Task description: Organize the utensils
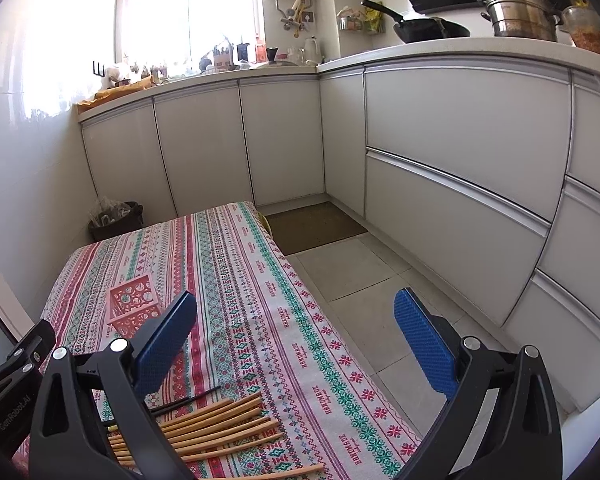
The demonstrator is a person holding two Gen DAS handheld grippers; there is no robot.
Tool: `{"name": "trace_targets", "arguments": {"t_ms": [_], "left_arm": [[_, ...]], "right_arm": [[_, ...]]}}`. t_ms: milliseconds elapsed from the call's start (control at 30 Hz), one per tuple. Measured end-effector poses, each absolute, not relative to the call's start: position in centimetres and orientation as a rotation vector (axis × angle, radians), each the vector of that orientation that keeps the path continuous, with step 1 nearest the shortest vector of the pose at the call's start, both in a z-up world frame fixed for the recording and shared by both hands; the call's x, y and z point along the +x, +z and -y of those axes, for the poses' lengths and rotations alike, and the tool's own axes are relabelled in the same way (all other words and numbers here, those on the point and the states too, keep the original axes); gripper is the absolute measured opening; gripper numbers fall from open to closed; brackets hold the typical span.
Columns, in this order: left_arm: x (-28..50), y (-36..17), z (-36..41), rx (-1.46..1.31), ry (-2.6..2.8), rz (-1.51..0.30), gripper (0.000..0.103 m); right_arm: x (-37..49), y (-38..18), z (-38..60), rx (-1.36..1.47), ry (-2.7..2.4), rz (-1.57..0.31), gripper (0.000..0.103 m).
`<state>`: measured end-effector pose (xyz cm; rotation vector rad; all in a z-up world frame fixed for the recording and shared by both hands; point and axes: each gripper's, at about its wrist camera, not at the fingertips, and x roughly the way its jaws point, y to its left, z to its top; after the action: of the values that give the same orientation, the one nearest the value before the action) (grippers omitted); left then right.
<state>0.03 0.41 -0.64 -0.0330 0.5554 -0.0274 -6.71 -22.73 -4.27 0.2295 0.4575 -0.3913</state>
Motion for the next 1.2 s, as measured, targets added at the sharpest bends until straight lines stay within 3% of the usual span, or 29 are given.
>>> {"name": "trace_targets", "arguments": {"t_ms": [300, 1200], "left_arm": [[-3.3, -0.3, -1.1, -0.059, -0.022, -0.567, 0.096], [-12.1, -1.3, -1.4, -0.048, -0.059, -0.614, 0.096]], "right_arm": [[-9.8, -3.0, 22.3, 0.215, -0.392, -0.439, 0.096], [-19.2, -6.0, 22.3, 0.242, -0.406, -0.529, 0.096]]}}
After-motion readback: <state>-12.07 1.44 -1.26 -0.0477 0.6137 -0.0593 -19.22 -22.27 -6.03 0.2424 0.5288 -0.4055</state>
